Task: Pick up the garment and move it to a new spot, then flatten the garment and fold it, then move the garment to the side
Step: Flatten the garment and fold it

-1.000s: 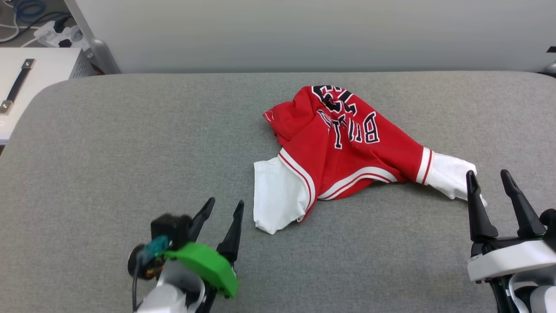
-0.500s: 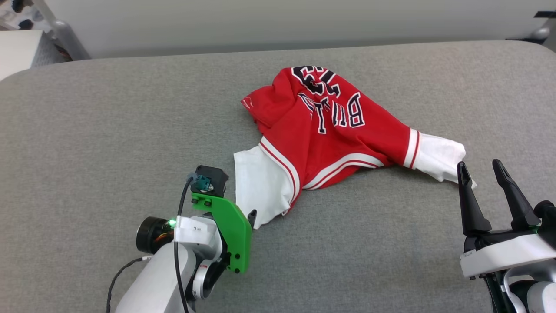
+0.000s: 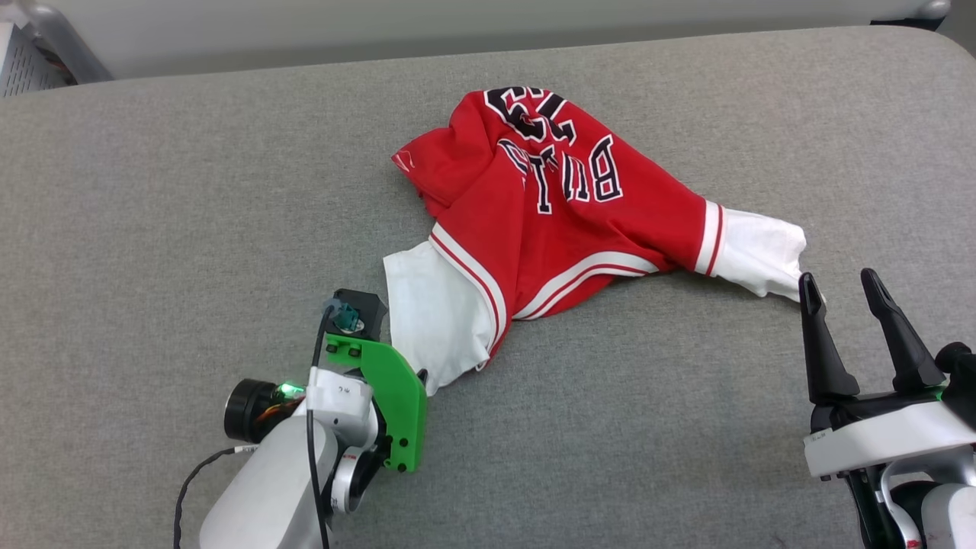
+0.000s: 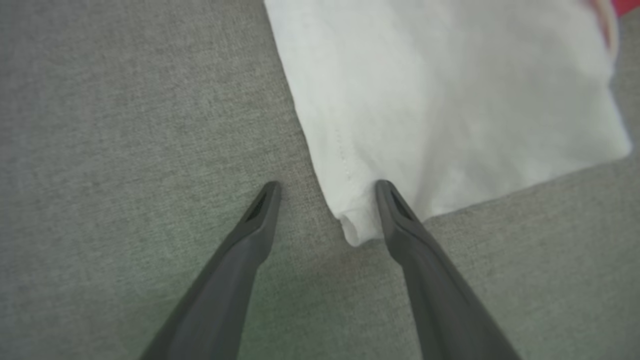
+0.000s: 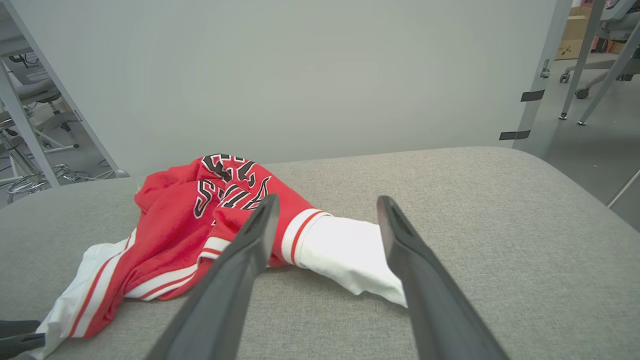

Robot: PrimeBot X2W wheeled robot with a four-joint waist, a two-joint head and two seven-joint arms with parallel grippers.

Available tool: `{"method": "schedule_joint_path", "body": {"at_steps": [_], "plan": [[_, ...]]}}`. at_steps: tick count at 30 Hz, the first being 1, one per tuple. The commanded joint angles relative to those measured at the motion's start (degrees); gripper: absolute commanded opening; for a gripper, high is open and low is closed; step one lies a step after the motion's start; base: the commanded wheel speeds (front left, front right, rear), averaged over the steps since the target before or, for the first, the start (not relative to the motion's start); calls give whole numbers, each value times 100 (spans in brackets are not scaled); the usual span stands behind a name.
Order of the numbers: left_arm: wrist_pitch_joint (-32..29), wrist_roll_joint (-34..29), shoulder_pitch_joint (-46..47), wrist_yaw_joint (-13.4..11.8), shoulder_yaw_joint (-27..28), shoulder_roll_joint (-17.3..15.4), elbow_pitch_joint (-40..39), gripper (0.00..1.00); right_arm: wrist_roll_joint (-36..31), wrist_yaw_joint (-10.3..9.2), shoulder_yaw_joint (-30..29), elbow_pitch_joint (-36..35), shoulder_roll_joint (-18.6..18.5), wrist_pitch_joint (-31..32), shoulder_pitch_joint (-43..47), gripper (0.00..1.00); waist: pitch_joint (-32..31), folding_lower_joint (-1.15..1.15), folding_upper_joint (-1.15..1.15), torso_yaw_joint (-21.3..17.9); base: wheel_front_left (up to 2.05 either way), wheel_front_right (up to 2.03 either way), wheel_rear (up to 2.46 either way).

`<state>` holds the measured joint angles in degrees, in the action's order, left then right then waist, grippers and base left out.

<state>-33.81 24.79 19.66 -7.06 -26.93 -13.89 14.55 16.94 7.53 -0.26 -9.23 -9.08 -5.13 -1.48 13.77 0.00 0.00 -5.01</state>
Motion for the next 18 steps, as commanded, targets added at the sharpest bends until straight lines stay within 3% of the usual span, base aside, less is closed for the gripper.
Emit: {"method": "schedule_joint_path", "body": {"at_steps": [1, 2, 3, 6, 10, 18], "plan": [[-62, 72, -19, 66, -78, 44, 207, 94, 46, -4, 9, 19, -7, -29, -114, 100, 26, 0, 0, -1, 0, 0, 0], [-88, 100, -30, 101, -101, 56, 264, 29, 43, -4, 7, 23, -9, -29, -121, 100, 29, 0, 0, 5, 0, 0, 0], [-101, 140, -46, 143, -118, 71, 314, 0, 38, -4, 6, 27, -11, -26, -128, 100, 32, 0, 0, 13, 0, 0, 0], [79, 226, -87, 181, -54, 94, 357, 0, 14, -4, -16, 64, -39, 30, -124, 100, 2, 0, 0, 71, 0, 0, 0], [644, 301, -169, 36, 266, 43, 229, 0, 0, -4, -102, 158, -113, 259, -55, 100, -119, 0, 0, 217, 0, 0, 0], [1371, 486, -556, -338, 1003, -237, -596, 0, -83, -4, -484, 555, -160, 1436, 77, 100, -374, 0, 0, 495, 0, 0, 0]]}}
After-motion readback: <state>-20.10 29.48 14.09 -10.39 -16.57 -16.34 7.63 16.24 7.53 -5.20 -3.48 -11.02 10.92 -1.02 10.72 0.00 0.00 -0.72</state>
